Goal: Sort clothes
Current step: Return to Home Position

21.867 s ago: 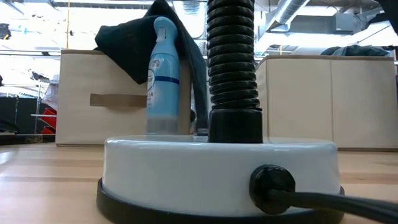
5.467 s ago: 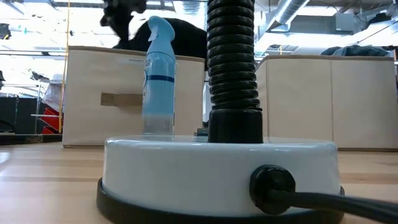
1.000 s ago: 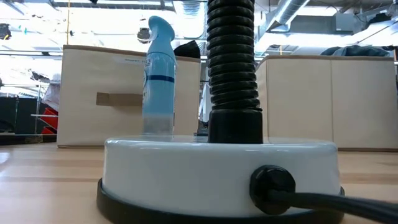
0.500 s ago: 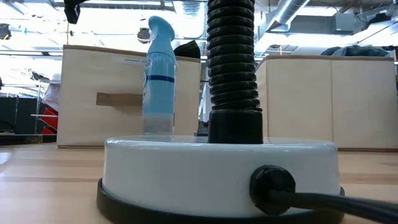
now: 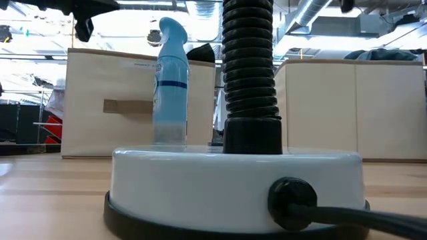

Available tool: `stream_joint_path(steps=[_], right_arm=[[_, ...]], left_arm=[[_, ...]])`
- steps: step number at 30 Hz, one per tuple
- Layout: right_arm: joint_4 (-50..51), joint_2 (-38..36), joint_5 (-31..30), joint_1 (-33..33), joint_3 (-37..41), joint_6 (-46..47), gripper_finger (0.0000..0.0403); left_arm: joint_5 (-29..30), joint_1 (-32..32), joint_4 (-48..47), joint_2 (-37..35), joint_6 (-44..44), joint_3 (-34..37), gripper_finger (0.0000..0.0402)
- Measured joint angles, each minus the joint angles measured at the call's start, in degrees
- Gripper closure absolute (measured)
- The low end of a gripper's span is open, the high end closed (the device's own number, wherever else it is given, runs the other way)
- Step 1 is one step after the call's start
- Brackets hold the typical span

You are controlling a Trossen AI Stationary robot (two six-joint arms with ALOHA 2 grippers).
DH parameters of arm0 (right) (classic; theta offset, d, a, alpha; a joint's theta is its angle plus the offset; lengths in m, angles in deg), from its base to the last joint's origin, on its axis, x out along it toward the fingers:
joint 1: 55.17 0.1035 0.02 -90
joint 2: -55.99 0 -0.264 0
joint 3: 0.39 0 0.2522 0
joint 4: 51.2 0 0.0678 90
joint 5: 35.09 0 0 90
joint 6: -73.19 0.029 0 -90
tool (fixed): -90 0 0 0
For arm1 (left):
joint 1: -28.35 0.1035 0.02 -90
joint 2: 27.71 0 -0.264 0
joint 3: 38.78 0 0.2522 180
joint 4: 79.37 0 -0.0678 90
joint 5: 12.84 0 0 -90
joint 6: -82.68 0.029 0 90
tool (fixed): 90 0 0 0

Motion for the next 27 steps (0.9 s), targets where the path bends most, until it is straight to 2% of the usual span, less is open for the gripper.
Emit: stream_joint_path(steps=[4,10,16,21,24,27], right_arm=[[-0.8,-6.3,2.9,1.1,8.2,3.9,0.0117],[-1.1,-14.0,3.3,3.7,18.4,9.4,0.0117],[-4.3,-19.3,3.3,5.9,26.2,10.2,0.0117],[-9.8,-22.5,3.3,7.1,31.3,5.1,0.0117],[-14.9,-24.9,3.4,7.1,33.6,0.3,0.0117],[-16.0,-28.8,3.4,7.4,35.1,-4.2,0.0117]], left_arm=[[0.0,0.0,2.5,1.5,-1.8,2.0,0.04],[0.0,-2.0,3.1,3.7,-5.1,4.0,0.04],[0.0,-5.6,6.5,7.2,-4.6,5.5,0.04],[3.5,-7.4,9.6,9.7,-0.4,5.5,0.04],[4.7,-7.4,12.3,9.5,2.5,5.5,0.04],[5.1,-7.4,12.4,7.5,4.3,5.5,0.04]])
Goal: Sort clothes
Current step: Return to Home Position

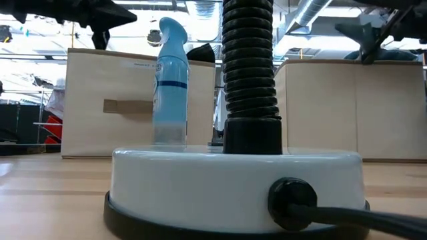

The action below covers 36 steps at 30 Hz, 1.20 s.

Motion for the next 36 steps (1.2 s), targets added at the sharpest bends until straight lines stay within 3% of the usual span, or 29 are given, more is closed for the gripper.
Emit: stream_joint_path(steps=[5,8,15,22,36], right_arm=[[5.7,-7.3,0.0,0.8,0.3,-5.8,0.0117],[7.4,-7.3,0.2,0.9,0.1,-5.3,0.0117],[10.8,-7.3,0.5,1.2,0.2,-2.5,0.0117],[10.7,-7.3,0.5,1.2,0.2,-2.4,0.0117],[17.3,-7.2,-1.0,1.2,0.1,7.2,0.0117]], left_arm=[[0.9,0.0,-3.4,-6.1,1.1,0.0,0.0401],[1.2,0.0,-5.7,-9.6,1.1,0.7,0.0401],[1.2,0.0,2.2,-14.5,-3.2,11.2,0.0401],[0.1,-1.1,15.3,-15.7,-3.5,20.4,0.0401],[0.0,-3.0,18.8,-15.9,-4.7,25.6,0.0401]])
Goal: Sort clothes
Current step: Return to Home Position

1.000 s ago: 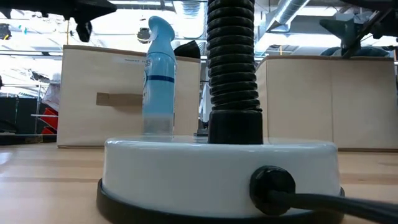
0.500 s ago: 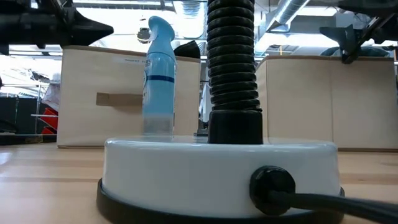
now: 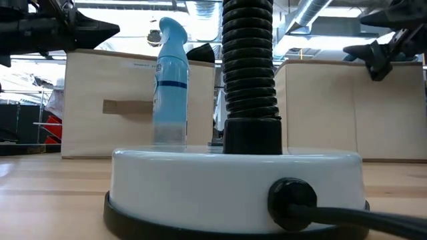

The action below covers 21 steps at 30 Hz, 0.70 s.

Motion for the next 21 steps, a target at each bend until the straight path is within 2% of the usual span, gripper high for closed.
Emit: stream_joint_path(steps=[6,11,18,21], right_arm=[[1.8,0.1,-1.5,-0.5,0.0,0.3,0.0117],[2.4,0.1,-1.5,-0.4,0.0,2.2,0.0117],[2.5,0.1,-1.6,-0.4,0.0,2.0,0.0117],[2.5,0.1,-1.6,-0.4,0.0,2.0,0.0117]], left_arm=[[-2.6,0.0,-3.3,0.0,1.6,-0.1,0.0401],[-5.8,0.0,-6.0,0.2,-0.9,-0.1,0.0401],[-6.4,-0.2,-6.0,0.2,-0.3,-0.1,0.0401],[-6.3,-0.2,-4.5,0.3,2.7,0.0,0.0401]])
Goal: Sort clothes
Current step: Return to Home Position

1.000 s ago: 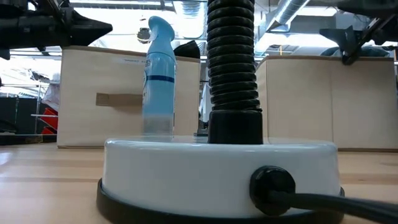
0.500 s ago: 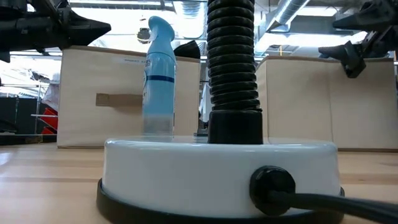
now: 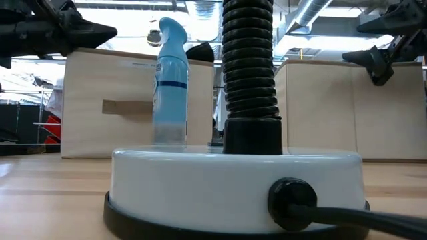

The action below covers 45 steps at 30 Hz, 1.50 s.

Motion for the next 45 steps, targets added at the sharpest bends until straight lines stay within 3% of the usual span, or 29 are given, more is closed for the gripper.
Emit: stream_joint_path(steps=[10,21,45], right_arm=[[0.4,0.0,0.0,0.0,0.0,-0.2,0.0117],[0.9,0.0,0.0,0.0,0.0,-0.1,0.0117],[0.9,0.0,0.0,0.0,0.0,-0.1,0.0117]], left_arm=[[-0.1,0.0,15.1,0.2,3.0,0.6,0.0401],[0.3,0.0,8.9,0.1,3.0,0.2,0.0401],[0.4,0.0,9.0,0.1,3.0,0.2,0.0401]])
